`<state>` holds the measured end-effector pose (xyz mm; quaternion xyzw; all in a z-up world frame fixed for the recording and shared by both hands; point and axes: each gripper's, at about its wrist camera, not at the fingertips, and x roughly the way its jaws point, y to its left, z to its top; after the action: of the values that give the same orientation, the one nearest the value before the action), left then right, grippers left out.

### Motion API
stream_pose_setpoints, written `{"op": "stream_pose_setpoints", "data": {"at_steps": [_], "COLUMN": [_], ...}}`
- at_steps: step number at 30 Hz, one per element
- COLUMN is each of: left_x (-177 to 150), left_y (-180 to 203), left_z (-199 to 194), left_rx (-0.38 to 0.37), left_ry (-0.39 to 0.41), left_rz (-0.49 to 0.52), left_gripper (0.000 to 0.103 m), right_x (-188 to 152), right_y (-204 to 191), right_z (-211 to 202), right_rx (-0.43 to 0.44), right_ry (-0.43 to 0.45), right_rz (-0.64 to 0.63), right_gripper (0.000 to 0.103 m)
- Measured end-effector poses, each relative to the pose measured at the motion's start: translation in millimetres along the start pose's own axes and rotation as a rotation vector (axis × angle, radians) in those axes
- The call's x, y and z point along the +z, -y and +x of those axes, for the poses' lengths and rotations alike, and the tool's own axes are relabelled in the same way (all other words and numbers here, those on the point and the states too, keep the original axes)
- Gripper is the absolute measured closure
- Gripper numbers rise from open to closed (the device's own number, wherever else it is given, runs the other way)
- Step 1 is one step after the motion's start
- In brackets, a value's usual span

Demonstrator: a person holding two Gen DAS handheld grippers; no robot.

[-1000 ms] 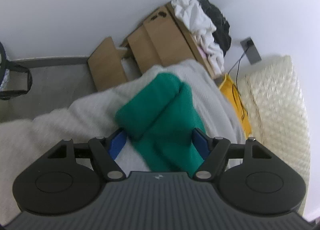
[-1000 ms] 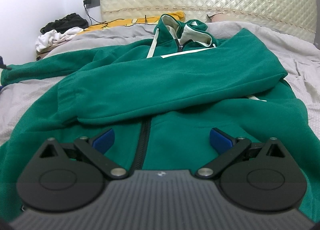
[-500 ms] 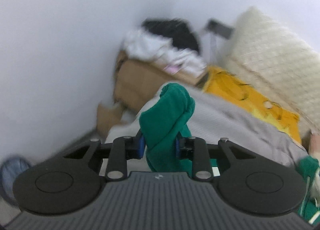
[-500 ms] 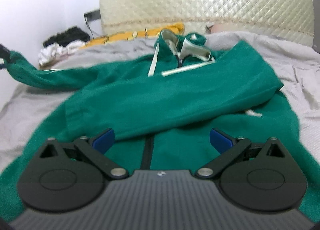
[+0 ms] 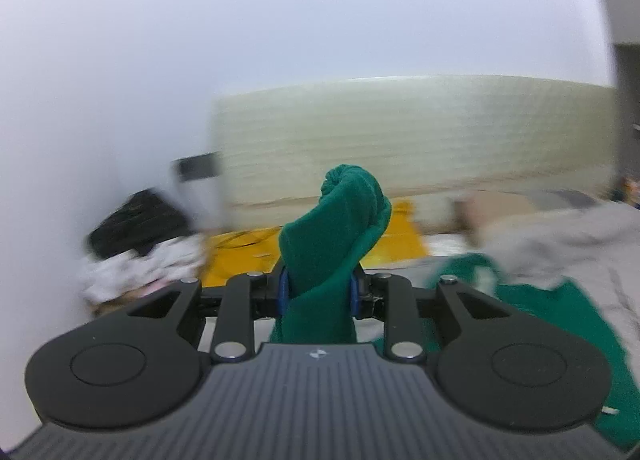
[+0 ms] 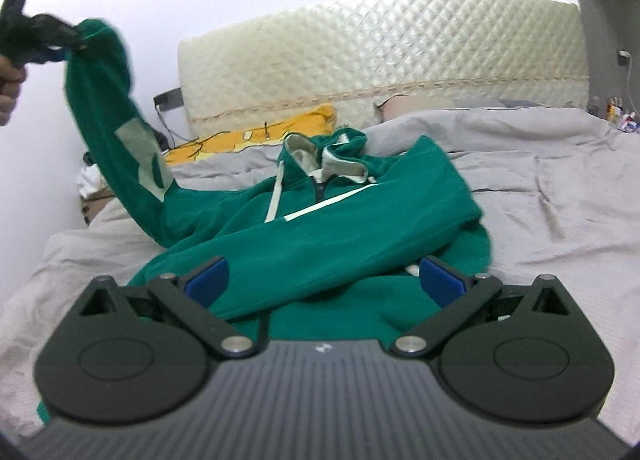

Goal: Fold large clothes
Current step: 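Fold the held sleeve across the hoodie front with the left tool and open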

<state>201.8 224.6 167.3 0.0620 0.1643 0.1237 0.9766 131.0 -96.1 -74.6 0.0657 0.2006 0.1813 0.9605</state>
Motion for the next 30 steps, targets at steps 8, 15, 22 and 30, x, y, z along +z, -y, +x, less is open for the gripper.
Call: {"op": "stream_pose_setpoints", "data": {"at_steps": [8, 15, 22, 30], "left_x": [-34.6, -108.5, -192.2, -209.0], "left_y": [181.3, 280.6, 324.3, 316.4], "left_z": [-3.2, 27.9, 73.6, 78.9], "left_rx": [-0.232, -0.342, -0.371, -0.387], "left_ry": [-0.075, -0.212, -0.356, -0.401], "left_rz": [0.084, 0.078, 0.056, 0.008], "left_gripper": [0.071, 0.071, 0.071, 0.051], "right_x": [9.2, 10.1, 6.3, 2.3], "right_y": [48.5, 83.7, 118.4, 133.7], "right_z": [-22.8, -22.0, -17.4, -9.4], "right_rx": [-0.059, -0.086, -0.115, -0.135], "right_ry": [0.017, 0.020, 0.013, -0.005], "right_rz": [0.109, 0.210, 0.295, 0.332], "right_gripper": [0.000, 0.000, 0.000, 0.000]}}
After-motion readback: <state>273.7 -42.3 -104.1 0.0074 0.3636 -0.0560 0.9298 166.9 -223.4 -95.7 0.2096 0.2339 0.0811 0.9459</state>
